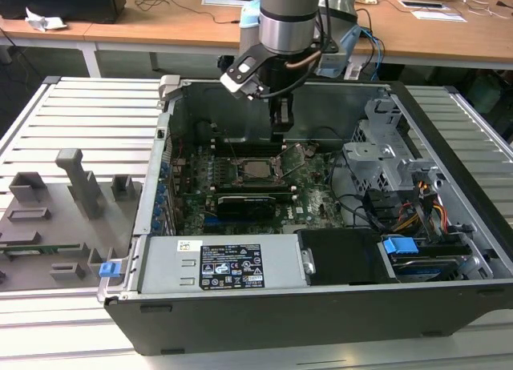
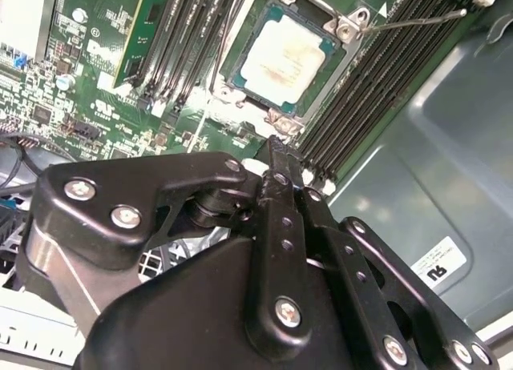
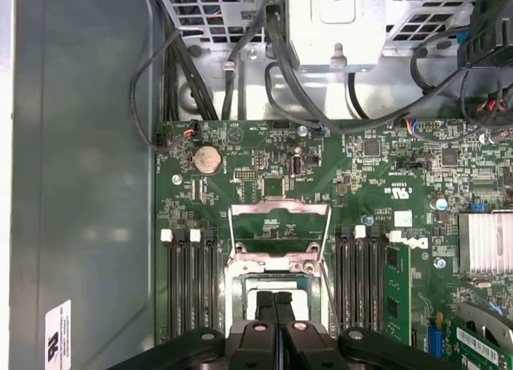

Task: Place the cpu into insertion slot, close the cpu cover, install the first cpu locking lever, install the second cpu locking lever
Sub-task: 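Close the cpu cover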

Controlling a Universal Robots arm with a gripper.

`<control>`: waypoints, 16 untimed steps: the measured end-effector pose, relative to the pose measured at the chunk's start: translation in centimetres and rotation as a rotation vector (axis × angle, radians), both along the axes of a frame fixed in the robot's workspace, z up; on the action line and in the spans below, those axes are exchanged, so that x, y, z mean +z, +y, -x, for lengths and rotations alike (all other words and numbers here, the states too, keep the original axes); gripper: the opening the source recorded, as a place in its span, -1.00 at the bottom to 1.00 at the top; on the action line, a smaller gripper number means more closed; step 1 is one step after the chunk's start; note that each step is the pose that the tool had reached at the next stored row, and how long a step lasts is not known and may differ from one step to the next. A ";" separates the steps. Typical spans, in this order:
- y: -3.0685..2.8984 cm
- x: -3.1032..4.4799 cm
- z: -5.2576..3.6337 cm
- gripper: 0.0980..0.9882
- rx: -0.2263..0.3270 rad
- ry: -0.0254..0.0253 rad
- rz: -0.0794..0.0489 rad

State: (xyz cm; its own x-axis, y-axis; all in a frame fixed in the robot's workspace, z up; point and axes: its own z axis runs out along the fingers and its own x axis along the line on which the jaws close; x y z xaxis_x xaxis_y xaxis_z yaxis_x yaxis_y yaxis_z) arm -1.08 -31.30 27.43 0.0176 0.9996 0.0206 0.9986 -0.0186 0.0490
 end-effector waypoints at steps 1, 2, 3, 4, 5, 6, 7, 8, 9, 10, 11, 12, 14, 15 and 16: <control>0.01 0.00 -0.03 -0.98 0.000 0.0000 0.000; 0.05 -0.01 -0.07 -0.98 0.000 -0.0001 0.000; 0.08 0.00 -0.08 -0.98 0.000 -0.0001 0.000; 0.13 0.00 -0.10 -0.98 0.000 -0.0001 0.000; 0.13 0.00 -0.17 -0.98 0.000 0.0000 0.000; 0.13 0.00 -0.28 -0.98 0.000 0.0000 0.000; 0.14 0.00 -0.37 -0.98 0.000 0.0002 0.000; 0.20 -0.01 -0.37 -0.98 0.000 0.0001 0.000; 0.23 0.00 -0.38 -0.98 0.000 0.0002 0.000; 0.23 0.00 -0.39 -0.98 0.000 0.0002 0.000; 0.23 0.00 -0.42 -0.98 0.000 0.0002 0.000; 0.23 0.00 -0.45 -0.98 0.000 0.0003 0.000; 0.23 0.00 -0.48 -0.98 0.000 0.0002 0.000; 0.24 0.00 -0.51 -0.98 0.000 0.0002 0.000; 0.23 0.00 -0.53 -0.98 0.000 0.0002 0.000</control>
State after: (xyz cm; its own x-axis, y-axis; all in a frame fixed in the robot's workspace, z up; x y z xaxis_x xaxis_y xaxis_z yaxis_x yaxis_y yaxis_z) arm -0.55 -31.07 27.43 0.0175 0.9996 0.0206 0.9986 -0.0185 0.0488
